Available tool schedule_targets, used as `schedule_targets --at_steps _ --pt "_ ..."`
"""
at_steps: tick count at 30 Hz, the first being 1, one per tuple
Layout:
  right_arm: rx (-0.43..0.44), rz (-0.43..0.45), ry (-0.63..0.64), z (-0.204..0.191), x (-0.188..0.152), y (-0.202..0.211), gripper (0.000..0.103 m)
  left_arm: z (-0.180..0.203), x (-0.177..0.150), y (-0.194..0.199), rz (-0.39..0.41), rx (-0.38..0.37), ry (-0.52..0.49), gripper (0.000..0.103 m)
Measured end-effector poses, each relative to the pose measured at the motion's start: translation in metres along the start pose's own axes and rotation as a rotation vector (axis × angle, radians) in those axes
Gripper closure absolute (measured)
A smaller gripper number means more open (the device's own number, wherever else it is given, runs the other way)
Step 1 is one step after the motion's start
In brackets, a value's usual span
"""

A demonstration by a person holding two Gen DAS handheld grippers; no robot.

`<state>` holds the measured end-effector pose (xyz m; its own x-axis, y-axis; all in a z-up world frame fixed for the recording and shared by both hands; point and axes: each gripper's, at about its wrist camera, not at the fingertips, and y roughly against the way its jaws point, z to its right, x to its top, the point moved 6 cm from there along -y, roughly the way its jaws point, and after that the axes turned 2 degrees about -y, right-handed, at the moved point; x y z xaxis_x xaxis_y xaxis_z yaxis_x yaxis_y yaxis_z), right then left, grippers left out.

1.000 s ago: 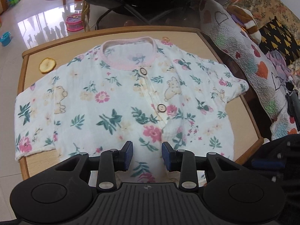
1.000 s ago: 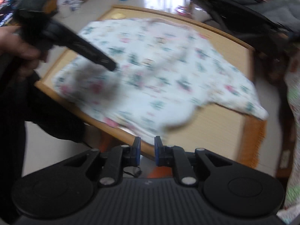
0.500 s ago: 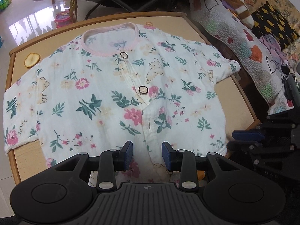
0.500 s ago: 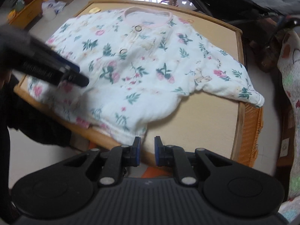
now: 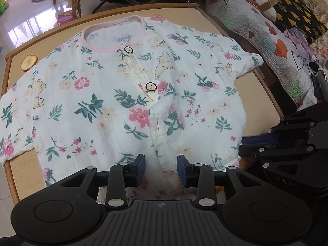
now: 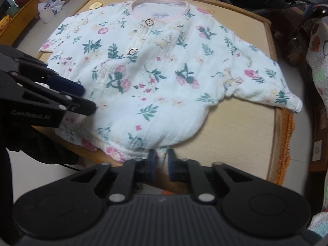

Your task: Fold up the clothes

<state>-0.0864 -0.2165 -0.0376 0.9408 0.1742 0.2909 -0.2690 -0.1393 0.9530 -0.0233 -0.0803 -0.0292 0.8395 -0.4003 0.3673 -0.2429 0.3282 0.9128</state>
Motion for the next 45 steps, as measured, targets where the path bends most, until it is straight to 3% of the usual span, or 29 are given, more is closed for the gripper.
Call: schedule_targets --at_steps 14,21,27,32,37,45 --pt "-0.116 0.031 -0.024 0.004 -0.005 0.052 0.101 -0.005 -0.003 -0.004 0.016 -0.014 0.012 0.066" --pt "-0.143 -0.015 -0.028 -0.003 -0.015 0.044 0.101 -0.009 -0.005 -0.002 0.030 -0.030 0.023 0.066" --pt "-0.222 -0.081 -0.014 0.005 -0.023 0.034 0.098 -0.017 -0.007 0.006 0.056 -0.046 0.068 0.066" --pt "-0.215 0.008 -0.048 0.011 -0.013 0.052 0.097 -0.027 -0.013 0.007 0.071 -0.051 0.155 0.066" --pt "-0.134 0.105 0.035 0.003 0.025 0.062 0.097 -0.024 -0.017 0.003 0.057 -0.052 0.151 0.066" --pt "-0.029 0.096 0.467 -0.030 0.108 0.043 0.088 -0.031 -0.015 0.015 0.070 -0.055 0.153 0.066"
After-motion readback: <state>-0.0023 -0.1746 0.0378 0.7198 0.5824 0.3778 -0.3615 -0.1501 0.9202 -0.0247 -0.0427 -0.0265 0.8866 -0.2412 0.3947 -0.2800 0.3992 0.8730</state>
